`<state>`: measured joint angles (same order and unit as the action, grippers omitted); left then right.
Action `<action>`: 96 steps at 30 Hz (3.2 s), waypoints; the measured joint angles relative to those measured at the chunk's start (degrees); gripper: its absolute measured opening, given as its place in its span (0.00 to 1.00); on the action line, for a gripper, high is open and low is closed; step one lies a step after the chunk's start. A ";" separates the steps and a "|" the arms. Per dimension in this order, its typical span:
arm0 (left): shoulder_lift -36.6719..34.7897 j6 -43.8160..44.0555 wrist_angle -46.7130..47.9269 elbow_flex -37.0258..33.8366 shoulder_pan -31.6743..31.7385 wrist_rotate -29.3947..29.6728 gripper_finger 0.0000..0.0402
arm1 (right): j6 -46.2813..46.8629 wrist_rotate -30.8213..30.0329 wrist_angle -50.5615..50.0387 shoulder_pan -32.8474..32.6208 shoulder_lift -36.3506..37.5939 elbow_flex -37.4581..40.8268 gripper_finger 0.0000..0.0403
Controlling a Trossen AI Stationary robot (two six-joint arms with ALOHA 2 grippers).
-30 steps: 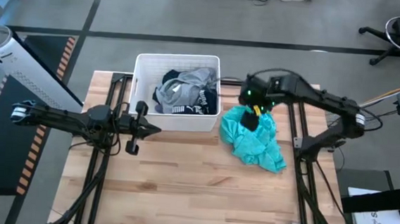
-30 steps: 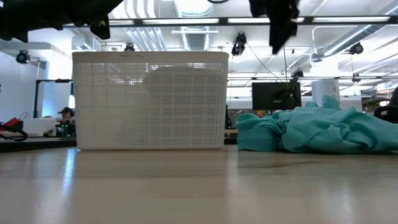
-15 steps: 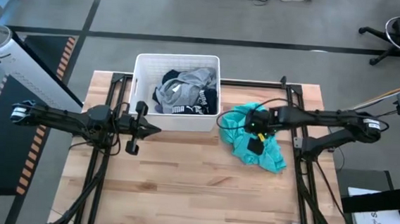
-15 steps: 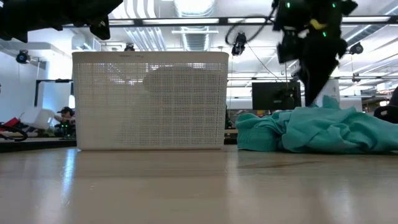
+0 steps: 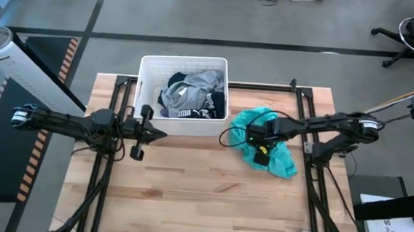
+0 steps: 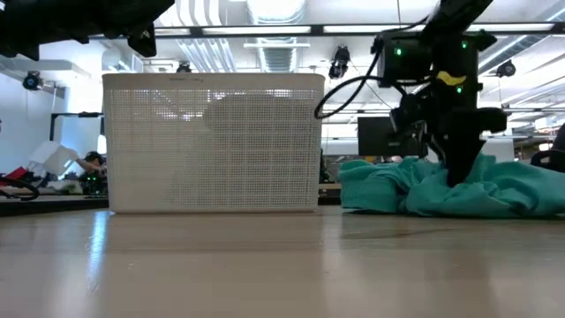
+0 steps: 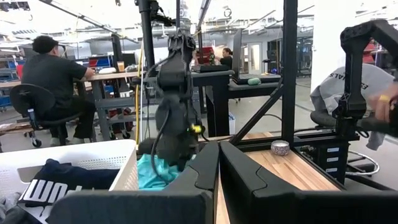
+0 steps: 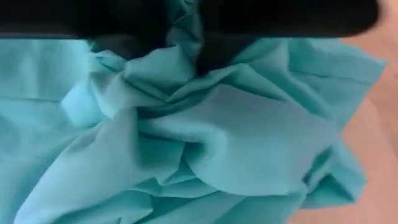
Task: Sort clothes
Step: Put the light blue polo shirt into the white laundry bin
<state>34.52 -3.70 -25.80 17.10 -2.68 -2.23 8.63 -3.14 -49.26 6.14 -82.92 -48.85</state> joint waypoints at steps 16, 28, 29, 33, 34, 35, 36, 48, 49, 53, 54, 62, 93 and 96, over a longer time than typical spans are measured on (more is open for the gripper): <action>-0.02 0.01 0.07 0.00 -0.01 0.21 0.00 | 9.41 -20.39 -24.66 -16.24 6.74 -38.99 0.01; -4.11 -0.87 -0.59 0.00 -0.02 0.21 0.00 | -0.28 -34.61 -18.48 -21.02 1.83 -59.54 0.01; -4.66 -0.98 -0.42 0.00 -0.01 0.21 0.00 | -2.34 -34.93 -16.77 -20.79 1.15 -60.79 0.01; -6.08 -1.56 -0.10 0.49 -0.02 0.19 0.00 | -11.50 -35.56 -8.27 -19.51 -2.79 -66.38 0.01; -6.29 -1.57 0.07 0.87 0.00 0.19 0.00 | -13.85 -35.88 -6.05 -19.08 -3.85 -67.79 0.01; -6.47 -1.72 0.19 1.34 -0.02 0.19 0.00 | -16.39 -36.10 -3.67 -18.47 -5.10 -69.26 0.01; -6.55 -1.79 0.45 1.84 -0.02 0.19 0.00 | -18.69 -36.18 -1.24 -17.64 -6.15 -70.74 0.01; -5.32 -2.58 4.27 6.22 -0.02 0.17 0.00 | -32.03 -22.94 12.18 1.33 -22.61 -85.30 0.01; -5.19 -2.89 4.22 6.35 -0.02 0.17 0.00 | -31.31 -21.05 13.76 2.96 -23.93 -85.34 0.01; -4.68 -3.28 4.20 6.56 0.00 0.17 0.00 | -26.53 -13.85 16.31 8.70 -29.20 -85.80 0.01; -4.63 -3.28 4.26 6.52 -0.02 0.15 0.00 | -24.30 -12.60 16.62 9.74 -30.60 -85.79 0.01; -3.69 -3.12 4.37 6.38 -0.02 0.17 0.00 | -13.12 -11.35 16.77 11.90 -38.38 -85.76 0.26; 11.17 -3.65 32.29 30.02 0.87 25.74 0.00 | -15.36 0.60 -13.59 9.66 -23.94 -70.21 0.00; 9.51 -3.16 32.30 29.27 0.87 25.74 0.00 | -15.94 4.31 -13.17 9.47 -23.97 -64.15 0.00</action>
<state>44.03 -6.86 6.50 46.37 -1.80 23.51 -7.31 1.17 -62.43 15.62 -106.89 -113.00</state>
